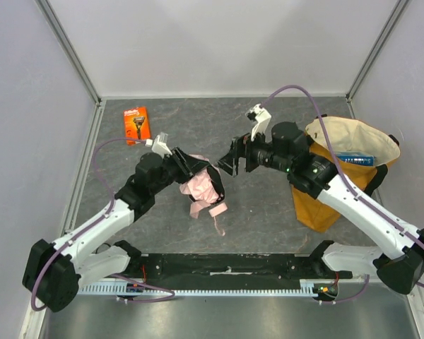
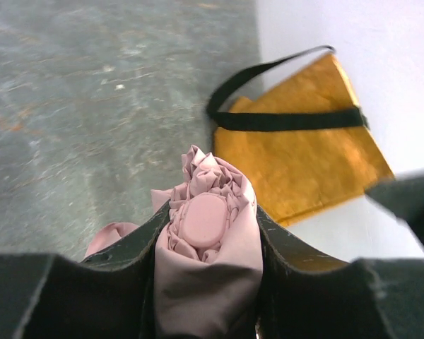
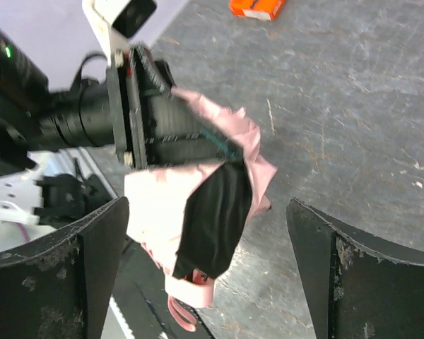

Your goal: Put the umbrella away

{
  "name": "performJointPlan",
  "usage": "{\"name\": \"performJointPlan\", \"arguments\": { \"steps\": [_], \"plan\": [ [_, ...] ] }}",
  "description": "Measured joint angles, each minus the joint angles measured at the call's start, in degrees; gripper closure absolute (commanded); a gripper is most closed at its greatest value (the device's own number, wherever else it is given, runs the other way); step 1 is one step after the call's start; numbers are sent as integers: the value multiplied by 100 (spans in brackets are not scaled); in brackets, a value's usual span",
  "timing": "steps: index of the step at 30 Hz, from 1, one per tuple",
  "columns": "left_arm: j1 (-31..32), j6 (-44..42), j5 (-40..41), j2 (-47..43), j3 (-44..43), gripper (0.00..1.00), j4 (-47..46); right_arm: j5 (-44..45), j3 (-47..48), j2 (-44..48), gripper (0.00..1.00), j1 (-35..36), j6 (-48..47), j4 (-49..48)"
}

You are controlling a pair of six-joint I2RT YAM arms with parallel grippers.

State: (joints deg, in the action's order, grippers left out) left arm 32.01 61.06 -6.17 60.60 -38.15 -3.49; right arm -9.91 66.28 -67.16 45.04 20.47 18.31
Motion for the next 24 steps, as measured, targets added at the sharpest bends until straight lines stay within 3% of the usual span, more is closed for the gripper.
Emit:
{"name": "performJointPlan", "arguments": {
  "steps": [5, 13, 20, 24],
  "plan": [
    [-9, -544, -634, -560, 656, 98, -1397, -1355, 188, -232, 2, -702, 442, -348],
    [-127, -472, -1506, -654, 1294, 98, -3477, -3292, -1665, -245, 2, -645, 1665, -2363],
    [-153, -11, -1937, -577, 1351, 98, -4690, -3475, -1777, -129, 3, -304, 1871, -3174],
    [-155, 133, -1978, -597, 1351, 98, -4983, -3270, -1757, -214, 13, -81, 1945, -3528]
  ]
}}
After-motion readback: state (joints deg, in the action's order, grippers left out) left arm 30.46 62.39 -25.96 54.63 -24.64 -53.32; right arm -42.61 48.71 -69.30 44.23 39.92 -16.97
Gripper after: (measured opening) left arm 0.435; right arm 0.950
